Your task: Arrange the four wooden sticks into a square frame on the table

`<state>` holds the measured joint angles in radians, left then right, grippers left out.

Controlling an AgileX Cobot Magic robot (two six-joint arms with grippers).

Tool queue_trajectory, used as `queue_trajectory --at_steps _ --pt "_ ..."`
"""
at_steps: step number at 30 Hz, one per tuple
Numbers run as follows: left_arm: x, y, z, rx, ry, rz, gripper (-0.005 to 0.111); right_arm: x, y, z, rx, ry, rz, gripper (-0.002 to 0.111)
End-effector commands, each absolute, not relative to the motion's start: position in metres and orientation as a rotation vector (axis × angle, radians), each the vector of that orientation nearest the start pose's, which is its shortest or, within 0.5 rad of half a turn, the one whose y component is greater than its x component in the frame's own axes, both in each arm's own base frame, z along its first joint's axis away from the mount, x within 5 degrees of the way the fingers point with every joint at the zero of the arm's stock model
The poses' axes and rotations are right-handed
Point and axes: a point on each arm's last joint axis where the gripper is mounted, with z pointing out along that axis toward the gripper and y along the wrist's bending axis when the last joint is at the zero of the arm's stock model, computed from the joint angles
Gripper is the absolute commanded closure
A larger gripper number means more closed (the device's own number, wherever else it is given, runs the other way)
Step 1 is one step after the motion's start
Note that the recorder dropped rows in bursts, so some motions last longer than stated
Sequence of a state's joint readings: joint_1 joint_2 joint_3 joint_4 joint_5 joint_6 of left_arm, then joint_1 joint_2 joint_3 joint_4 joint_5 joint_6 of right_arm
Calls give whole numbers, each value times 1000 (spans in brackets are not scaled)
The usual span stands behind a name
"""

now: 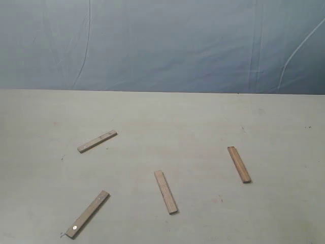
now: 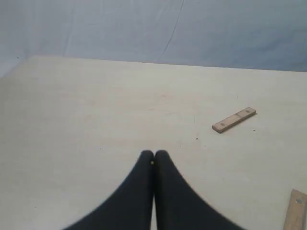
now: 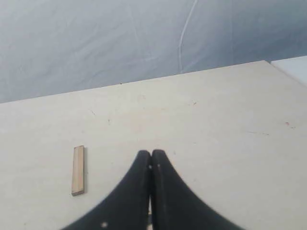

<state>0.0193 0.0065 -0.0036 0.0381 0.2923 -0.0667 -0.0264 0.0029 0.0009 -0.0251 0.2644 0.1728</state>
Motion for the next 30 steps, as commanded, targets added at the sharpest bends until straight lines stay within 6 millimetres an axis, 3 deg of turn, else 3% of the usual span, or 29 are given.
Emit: queue_trajectory --at_steps 1,8,10,12,16,21,26,30 --pt "56 3 199 19 1636 77 107 55 -2 190 157 1733 81 109" --pt "43 0 252 -83 1024 -120 107 55 -2 190 157 1733 81 109" --pt "35 -2 264 -138 857 -334 107 55 -2 190 157 1733 81 109" --pt "27 -8 272 -120 749 -524 107 55 -2 190 157 1733 81 109" --pt "19 -10 281 -84 649 -582 107 55 -2 190 157 1730 81 109" --pt "26 -15 279 -34 792 -496 107 55 -2 190 157 1730 81 109" --pt "48 -7 248 -146 1198 -348 107 55 -2 190 157 1730 81 109" --pt "54 0 228 -257 1413 -277 107 55 -2 190 157 1730 81 109"
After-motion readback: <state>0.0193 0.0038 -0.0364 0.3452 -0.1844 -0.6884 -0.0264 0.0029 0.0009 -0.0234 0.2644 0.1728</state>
